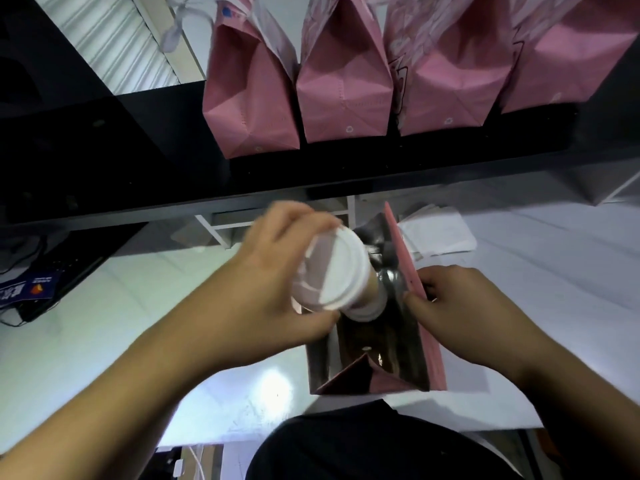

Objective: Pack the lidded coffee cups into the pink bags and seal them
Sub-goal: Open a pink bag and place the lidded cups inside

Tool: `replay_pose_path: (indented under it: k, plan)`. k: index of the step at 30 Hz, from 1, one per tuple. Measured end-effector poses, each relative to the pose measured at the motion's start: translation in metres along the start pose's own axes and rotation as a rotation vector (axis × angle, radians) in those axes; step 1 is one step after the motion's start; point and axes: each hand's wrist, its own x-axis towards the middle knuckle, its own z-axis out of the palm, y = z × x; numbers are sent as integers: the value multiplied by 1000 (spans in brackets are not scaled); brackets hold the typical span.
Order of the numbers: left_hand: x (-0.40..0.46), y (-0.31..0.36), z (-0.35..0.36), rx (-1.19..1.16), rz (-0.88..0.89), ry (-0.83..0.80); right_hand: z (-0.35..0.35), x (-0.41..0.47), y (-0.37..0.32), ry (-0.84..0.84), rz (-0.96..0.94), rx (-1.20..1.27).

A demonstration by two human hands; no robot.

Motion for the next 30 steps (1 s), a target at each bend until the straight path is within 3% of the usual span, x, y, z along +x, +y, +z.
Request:
replay_pose_path:
  k: [4,8,11,20,30]
  plan:
    - [25,10,37,126,18,-316,-3,-3,4,7,7,0]
    - [38,18,72,153,124,-479,-4,-7,7,7,7,8]
    - [47,20,90,182,155,-520,-5,-10,8,-16,14,29]
    - [59,6,82,210,-8,-579,-5,-19,15,18,-10,13]
    - [44,14,137,446,263,-556,-1,-24,13,23,-24,3]
